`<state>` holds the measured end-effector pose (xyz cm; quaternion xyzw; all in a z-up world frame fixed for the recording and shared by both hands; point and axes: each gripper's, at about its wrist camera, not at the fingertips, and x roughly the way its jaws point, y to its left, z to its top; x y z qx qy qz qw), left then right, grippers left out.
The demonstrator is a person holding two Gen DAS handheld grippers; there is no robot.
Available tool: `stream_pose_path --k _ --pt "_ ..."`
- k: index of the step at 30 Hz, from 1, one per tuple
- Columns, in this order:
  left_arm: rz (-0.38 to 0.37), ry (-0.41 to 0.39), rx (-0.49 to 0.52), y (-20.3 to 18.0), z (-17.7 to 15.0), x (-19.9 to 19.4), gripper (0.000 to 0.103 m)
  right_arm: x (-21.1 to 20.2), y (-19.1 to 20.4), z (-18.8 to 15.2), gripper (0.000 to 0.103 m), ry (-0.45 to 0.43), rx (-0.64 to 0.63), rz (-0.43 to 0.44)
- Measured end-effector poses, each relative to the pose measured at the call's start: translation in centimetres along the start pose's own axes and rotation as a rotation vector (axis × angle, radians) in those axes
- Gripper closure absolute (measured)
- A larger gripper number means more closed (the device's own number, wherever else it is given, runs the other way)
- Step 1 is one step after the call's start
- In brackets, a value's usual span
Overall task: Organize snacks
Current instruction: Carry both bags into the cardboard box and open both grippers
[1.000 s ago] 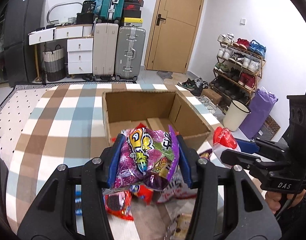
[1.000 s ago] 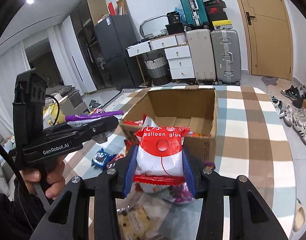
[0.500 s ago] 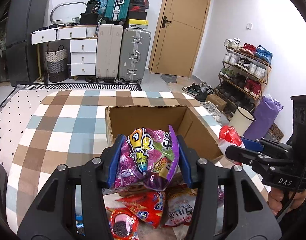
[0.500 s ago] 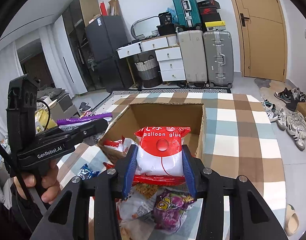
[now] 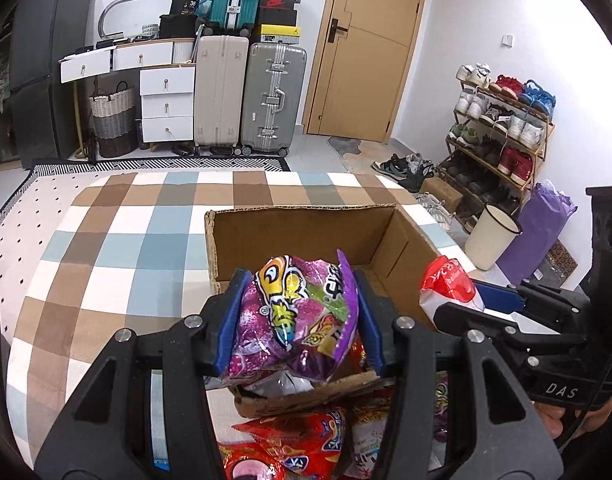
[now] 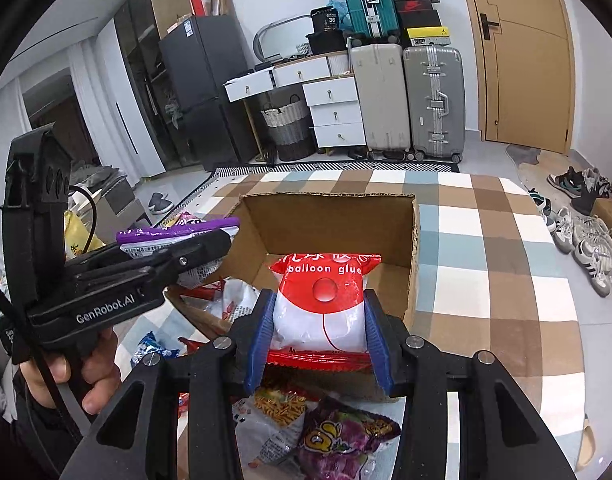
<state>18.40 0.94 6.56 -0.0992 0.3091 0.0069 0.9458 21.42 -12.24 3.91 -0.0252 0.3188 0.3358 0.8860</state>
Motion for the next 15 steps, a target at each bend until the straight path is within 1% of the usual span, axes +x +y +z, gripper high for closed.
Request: stream_pose_path --k 5,11,15 --pt "0.009 0.028 0.009 -0.2 -0.2 2.0 0.056 1.1 -0.2 0.2 0.06 0.023 -0.017 -0.019" --pt "0.037 0.029 0.055 -1.2 -0.7 3.1 0.055 2.2 -0.8 0.1 0.06 0.045 -0.017 -0.031" --pt "0.026 0.039 0.059 -1.3 -1.1 3.7 0.055 2.6 -0.8 0.2 0.06 0.049 -0.028 -0.032"
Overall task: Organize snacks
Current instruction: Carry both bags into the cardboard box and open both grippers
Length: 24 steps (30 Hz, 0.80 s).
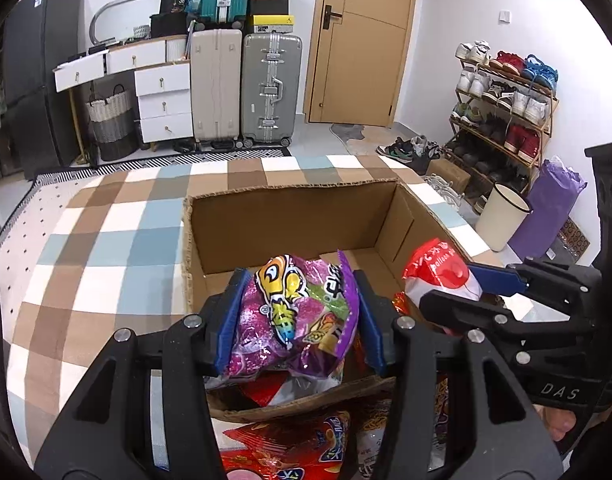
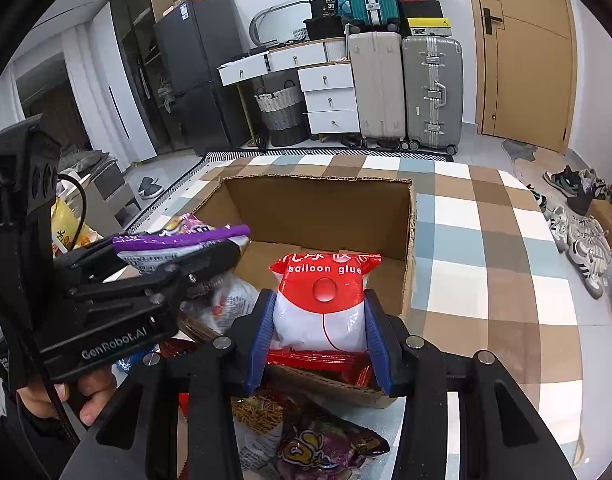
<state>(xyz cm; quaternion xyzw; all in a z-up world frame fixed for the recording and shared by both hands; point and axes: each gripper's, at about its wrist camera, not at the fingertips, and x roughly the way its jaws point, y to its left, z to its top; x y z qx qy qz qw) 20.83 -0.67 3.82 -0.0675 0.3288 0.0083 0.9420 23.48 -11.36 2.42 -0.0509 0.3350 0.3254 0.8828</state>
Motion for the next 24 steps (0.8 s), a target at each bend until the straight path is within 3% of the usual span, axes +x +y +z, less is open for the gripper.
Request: stream_pose_path --k 7,11,15,19,20,21,24 --pt "-0.027 0.01 -0.037 0.6 -0.1 0.5 0.055 0.3 0.1 0.1 0.06 0.003 0.003 -0.003" --pt "-0.032 0.025 -0.043 0.9 -0.1 0.5 0.049 -0.5 0.0 0.2 0.052 -0.025 0.015 -0.015" --pt "-0.056 0.046 -0.051 1.2 -0.3 0.0 0.028 -1.8 -0.4 0.2 0.04 -0.047 0.023 -0.028" --pt "-0.05 0.014 -0.041 1.1 -0.6 -1.9 0.012 -3.2 -0.9 -0.1 0.012 -0.061 0.036 -0.018" --pt "-0.045 0.012 -0.042 1.2 -0.8 -2.3 0.003 -3.6 -1.0 -0.3 0.009 -0.069 0.047 -0.022" --pt "-0.033 0.001 -0.048 1.3 -0.9 -2.9 0.001 -4.1 -1.2 -0.5 0.003 -0.076 0.054 -0.029" --pt "-0.032 -0.014 -0.063 1.9 -1.2 -4.6 0.001 -5.2 -1.3 -1.0 0.001 -0.088 0.07 -0.043"
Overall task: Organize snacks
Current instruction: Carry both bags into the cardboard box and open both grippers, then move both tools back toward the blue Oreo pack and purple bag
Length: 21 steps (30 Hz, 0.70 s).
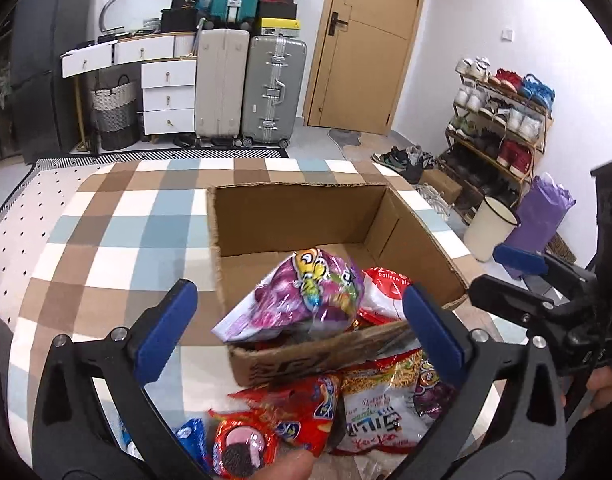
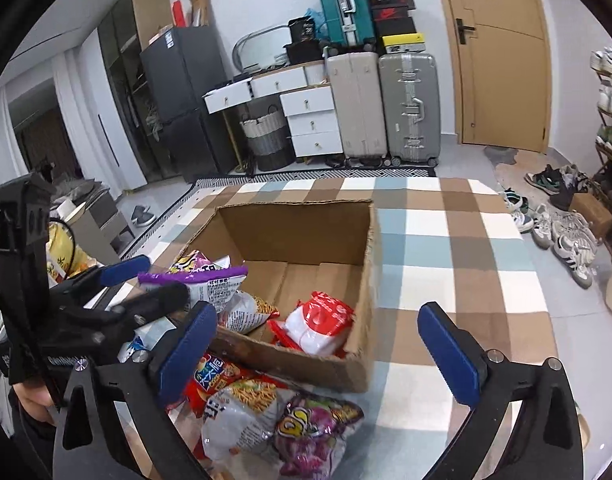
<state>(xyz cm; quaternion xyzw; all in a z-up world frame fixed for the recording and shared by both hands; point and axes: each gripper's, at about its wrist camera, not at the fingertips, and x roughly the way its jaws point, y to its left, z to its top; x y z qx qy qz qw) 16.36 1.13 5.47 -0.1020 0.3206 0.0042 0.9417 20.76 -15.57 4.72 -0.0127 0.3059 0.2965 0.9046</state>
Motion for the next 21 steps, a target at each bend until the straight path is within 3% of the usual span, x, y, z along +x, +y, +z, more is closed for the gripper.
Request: stream_pose_path --k 15,21 --pt "0.071 0.007 -0.013 2.3 -3.2 -6.3 0.001 -2.3 -0.2 -2.9 0.0 0.033 0.044 -0.017" --pt "0.095 0.029 -0.043 3.6 -4.6 -6.4 0.001 -2.0 -0.3 -4.0 0.0 0.046 0.052 -0.011"
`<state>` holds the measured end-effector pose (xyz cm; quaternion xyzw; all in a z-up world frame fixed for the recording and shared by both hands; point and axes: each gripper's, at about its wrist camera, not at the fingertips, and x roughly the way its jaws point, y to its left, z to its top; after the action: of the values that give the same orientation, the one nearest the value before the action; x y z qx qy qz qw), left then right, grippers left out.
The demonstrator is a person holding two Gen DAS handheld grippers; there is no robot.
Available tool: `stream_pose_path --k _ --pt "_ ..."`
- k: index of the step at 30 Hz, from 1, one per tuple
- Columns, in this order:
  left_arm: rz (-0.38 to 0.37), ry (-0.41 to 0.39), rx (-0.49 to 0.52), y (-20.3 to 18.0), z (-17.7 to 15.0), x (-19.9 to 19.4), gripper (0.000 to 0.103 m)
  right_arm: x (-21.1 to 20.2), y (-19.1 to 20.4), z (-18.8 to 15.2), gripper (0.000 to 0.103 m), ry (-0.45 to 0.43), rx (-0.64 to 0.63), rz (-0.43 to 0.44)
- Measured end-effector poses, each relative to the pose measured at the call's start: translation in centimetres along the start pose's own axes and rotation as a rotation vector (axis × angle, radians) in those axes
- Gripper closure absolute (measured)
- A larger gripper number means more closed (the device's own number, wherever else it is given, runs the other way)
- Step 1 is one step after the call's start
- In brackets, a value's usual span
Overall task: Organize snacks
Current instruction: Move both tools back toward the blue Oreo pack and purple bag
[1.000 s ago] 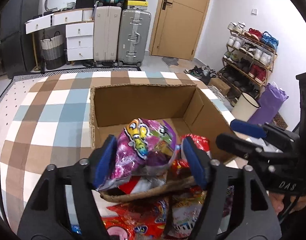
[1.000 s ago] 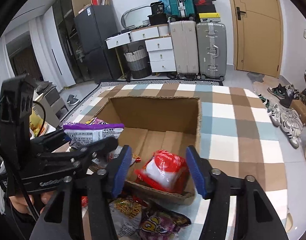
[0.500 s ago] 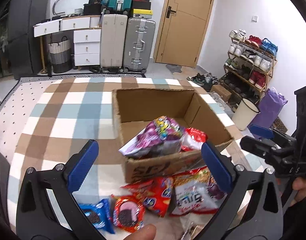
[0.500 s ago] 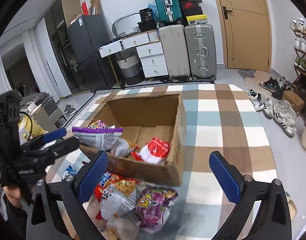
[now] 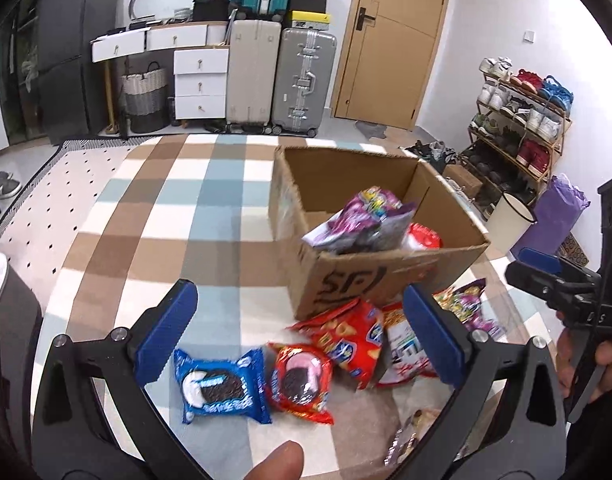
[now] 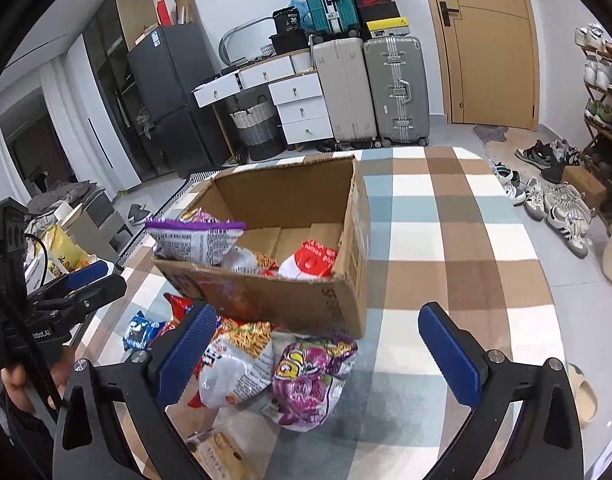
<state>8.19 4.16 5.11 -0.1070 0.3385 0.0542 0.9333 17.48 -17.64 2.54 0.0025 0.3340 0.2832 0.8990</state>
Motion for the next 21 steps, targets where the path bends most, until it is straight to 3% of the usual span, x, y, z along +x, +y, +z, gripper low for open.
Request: stream_pose_path --k 11,21 --pt "0.043 0.018 -0.049 2.1 -3.4 1.6 0.001 0.2 -0.8 -2.1 0.0 0.008 0.04 0.002" --pt "0.075 0.113 -0.045 3.4 -5.5 3.4 0.001 2.0 -0.9 -3.5 0.001 0.079 0.039 -0.008"
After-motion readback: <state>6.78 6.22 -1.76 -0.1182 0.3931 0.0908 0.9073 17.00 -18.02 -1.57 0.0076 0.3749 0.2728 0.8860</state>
